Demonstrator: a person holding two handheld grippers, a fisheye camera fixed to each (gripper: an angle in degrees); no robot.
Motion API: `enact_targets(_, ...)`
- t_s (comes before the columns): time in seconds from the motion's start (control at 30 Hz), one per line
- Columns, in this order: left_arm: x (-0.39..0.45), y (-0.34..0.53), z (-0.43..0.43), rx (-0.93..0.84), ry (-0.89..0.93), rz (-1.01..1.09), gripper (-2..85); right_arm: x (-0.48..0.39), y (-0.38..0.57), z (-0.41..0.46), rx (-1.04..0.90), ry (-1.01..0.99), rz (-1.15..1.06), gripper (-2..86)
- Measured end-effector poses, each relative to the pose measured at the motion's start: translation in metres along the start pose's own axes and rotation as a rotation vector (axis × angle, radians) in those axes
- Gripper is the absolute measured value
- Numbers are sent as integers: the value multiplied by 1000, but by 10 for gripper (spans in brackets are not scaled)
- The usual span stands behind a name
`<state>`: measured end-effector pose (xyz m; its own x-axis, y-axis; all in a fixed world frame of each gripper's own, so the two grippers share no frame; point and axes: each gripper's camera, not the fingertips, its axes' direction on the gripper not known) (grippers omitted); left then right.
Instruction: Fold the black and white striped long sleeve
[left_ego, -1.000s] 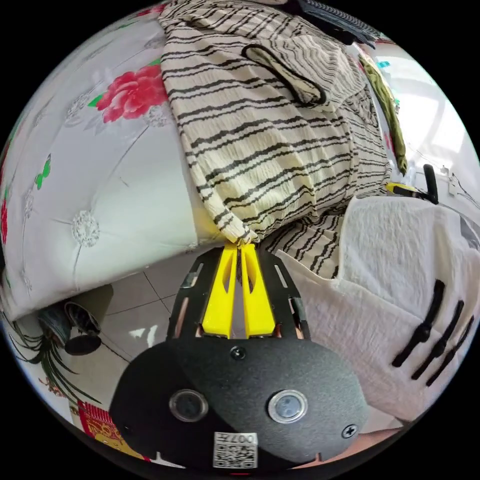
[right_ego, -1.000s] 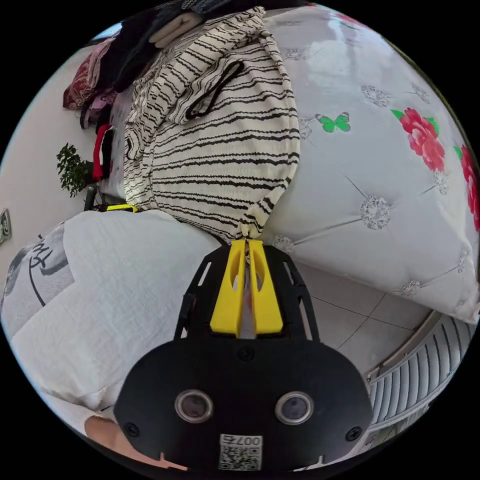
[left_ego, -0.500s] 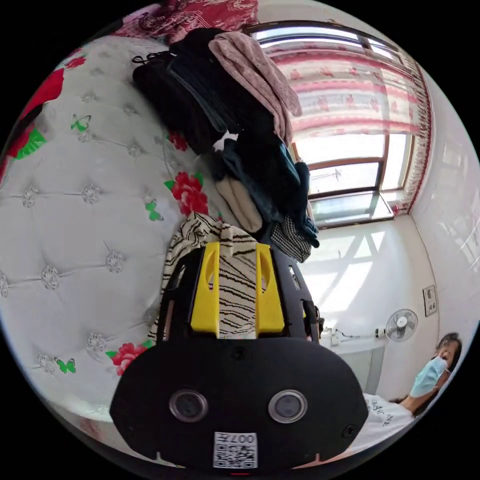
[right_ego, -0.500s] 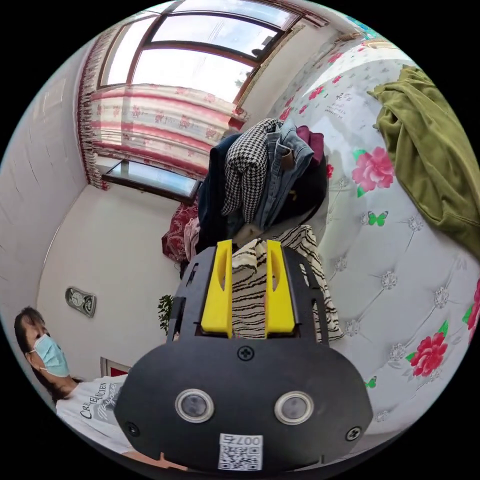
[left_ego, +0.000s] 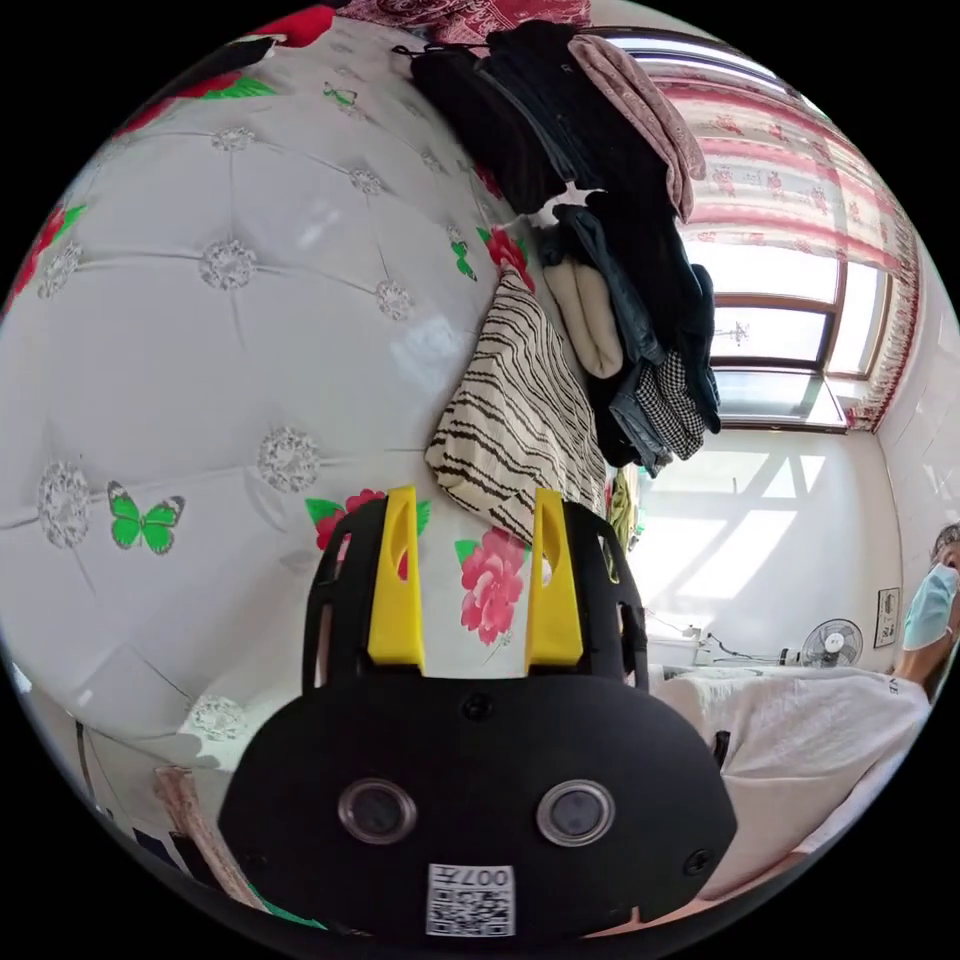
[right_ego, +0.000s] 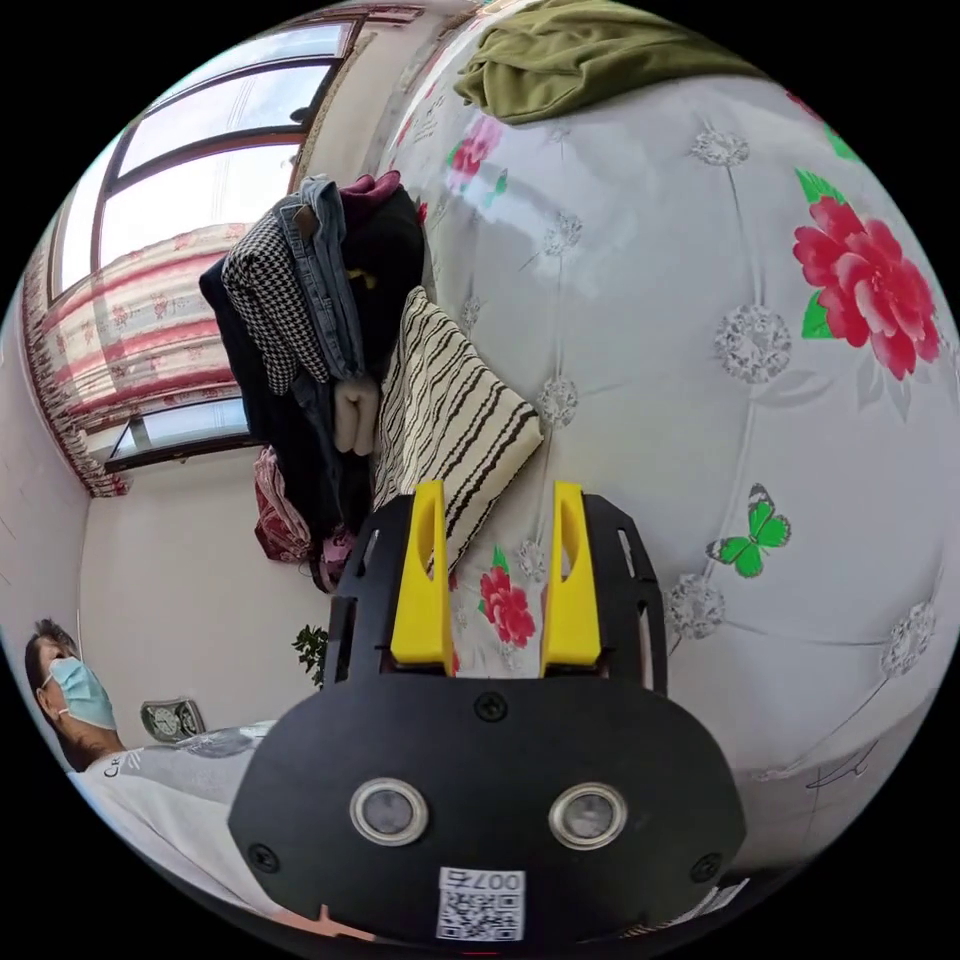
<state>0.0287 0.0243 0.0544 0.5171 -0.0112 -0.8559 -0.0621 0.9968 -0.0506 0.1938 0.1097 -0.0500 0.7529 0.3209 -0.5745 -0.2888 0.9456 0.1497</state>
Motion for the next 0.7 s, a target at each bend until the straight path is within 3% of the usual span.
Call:
enact_targets(0.07, 4, -4, 12, -52, -35, 7, 116, -3, -7, 6, 0, 1, -7, 84)
enact_targets(0.17, -6, -18, 14, -45, -24, -90, 6, -8, -32, 16, -13, 16, 21, 56)
enact_targets(0.3, -27, -25, -16, 74, 135, -184, -7, -26, -54, -12, 75, 16, -5, 8)
enact_targets(0.47, -13, -17, -35, 1, 60, -91, 0, -51, -70, -35, 48, 84, -106, -1)
enact_targets(0.57, -10, -3, -42, 23, 90, -105, 39, -114, -76, -17, 11, 82, -322, -2)
enact_targets(0.7, -11, 15, -57, 74, 157, -109, 89, -245, -46, 72, -276, 117, -827, -1)
